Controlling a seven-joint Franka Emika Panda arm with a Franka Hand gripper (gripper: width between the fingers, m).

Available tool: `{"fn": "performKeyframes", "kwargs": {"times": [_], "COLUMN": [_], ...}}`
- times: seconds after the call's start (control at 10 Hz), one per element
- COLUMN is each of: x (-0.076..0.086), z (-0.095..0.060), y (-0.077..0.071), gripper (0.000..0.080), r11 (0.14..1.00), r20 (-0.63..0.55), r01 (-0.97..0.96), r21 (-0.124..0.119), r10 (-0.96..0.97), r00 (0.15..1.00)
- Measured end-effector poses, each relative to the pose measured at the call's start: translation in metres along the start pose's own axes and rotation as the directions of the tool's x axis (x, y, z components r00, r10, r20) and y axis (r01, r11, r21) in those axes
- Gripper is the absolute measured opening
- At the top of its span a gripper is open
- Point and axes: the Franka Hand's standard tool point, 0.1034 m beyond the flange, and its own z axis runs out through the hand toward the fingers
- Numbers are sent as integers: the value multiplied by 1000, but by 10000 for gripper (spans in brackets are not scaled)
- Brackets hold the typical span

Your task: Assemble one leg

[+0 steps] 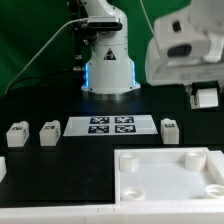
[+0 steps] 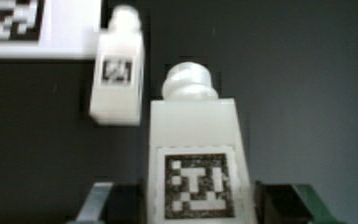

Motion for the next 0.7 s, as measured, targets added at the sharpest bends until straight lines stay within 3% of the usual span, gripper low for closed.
{"fn": "performKeyframes", "kwargs": {"times": [0.2, 0.3, 0.5, 0.7], "x": [11, 17, 20, 24], "z": [-38, -50, -47, -50], "y": [18, 20, 16, 14], "gripper": [291, 291, 291, 291], "r11": [1000, 999, 999, 999], "r20": [-215, -288, -448, -628], "r01": [-16, -21, -6, 9], "r21": [23, 32, 36, 47], "r10": [21, 29, 22, 22], "r00": [976, 957, 894, 778]}}
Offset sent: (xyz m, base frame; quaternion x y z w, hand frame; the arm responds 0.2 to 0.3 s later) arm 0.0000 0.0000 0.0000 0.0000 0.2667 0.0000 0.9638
